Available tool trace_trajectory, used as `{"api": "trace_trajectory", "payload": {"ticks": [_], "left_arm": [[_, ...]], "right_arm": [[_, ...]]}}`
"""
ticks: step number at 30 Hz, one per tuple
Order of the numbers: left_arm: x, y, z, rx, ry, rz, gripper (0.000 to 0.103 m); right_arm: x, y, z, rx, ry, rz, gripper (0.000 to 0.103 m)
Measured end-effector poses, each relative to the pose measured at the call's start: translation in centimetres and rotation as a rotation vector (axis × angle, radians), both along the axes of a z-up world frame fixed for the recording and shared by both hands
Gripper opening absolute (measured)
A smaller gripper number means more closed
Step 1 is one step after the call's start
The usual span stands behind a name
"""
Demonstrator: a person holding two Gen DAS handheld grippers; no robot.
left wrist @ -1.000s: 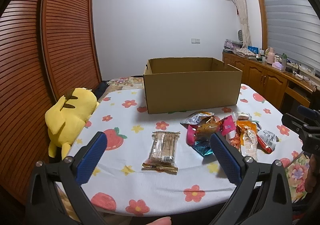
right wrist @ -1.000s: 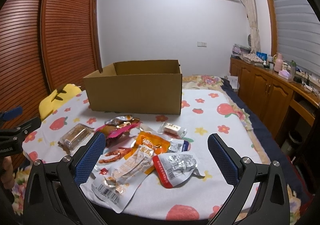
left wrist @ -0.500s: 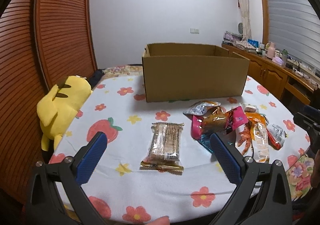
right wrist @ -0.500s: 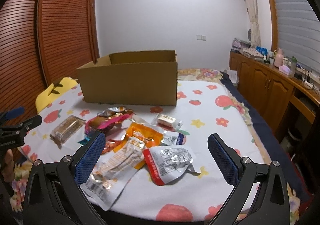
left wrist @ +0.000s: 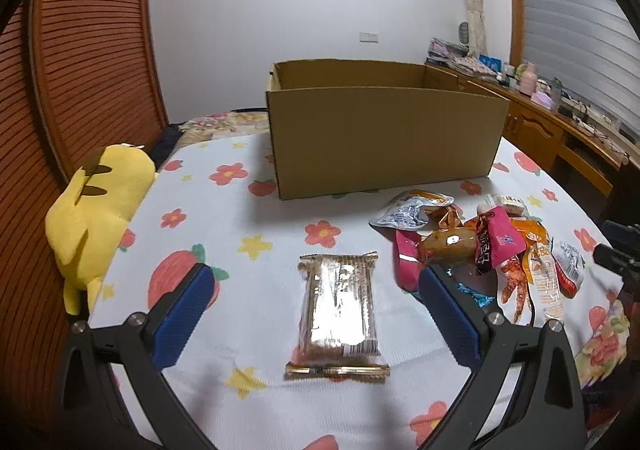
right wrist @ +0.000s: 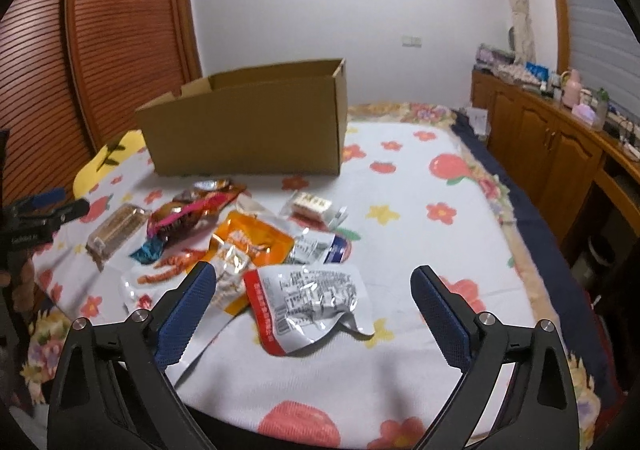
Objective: Organize snacks
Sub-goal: 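Grasp the brown wafer bar with the left tool while the right tool grasps the white-red pouch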
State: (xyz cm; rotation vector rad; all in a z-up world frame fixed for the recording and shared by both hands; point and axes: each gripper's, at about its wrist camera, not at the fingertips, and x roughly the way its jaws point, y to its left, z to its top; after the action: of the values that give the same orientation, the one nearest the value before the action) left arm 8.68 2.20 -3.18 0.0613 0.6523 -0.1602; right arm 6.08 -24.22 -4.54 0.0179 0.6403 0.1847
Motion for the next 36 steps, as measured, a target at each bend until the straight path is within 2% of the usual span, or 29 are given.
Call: {"api": "trace_trajectory", "payload": {"ticks": [7,9,20,24,26,29,33,36], "left_arm": [[2.6,0.3,-1.4,-0.055,0.12,-0.07,0.099],[3.4,0.3,-2.0,-0.053,0.151,-0.082,0.095],[5.0,-0.5,-3.5,-0.029,0.246,-0.125,0.094],[5.2,-0.7,-4.0,-0.016,0.269,-0.137,0.089],[5.3,-0.8,-4.2,-0.015,0.277,-0.139,0.085],[5.5,-0.9,-4.5,-0.014,0.293,-0.142,0.072],[5.2,-1.0,-4.4,0.007,0.276,-0.137,0.05],[4.9,-0.7,-4.3,-0.015,0.271,-0.135,0.045]], "right_arm": [[2.1,0.2,-2.1,0.0,0.097,0.063,0.088],[2.7,0.2,-2.6,-0.008,0.115,0.078,0.087],[4.3,0.9,-4.2,-0.075,0.163,0.127,0.087],[4.7,1.2,-4.3,-0.093,0.171,0.141,0.087],[4.8,1.4,-4.5,-0.11,0.177,0.145,0.087],[5.0,1.8,-4.7,-0.133,0.17,0.15,0.088],[5.4,1.8,-4.7,-0.129,0.175,0.147,0.088],[5.6,1.8,-4.7,-0.133,0.177,0.151,0.087]]}}
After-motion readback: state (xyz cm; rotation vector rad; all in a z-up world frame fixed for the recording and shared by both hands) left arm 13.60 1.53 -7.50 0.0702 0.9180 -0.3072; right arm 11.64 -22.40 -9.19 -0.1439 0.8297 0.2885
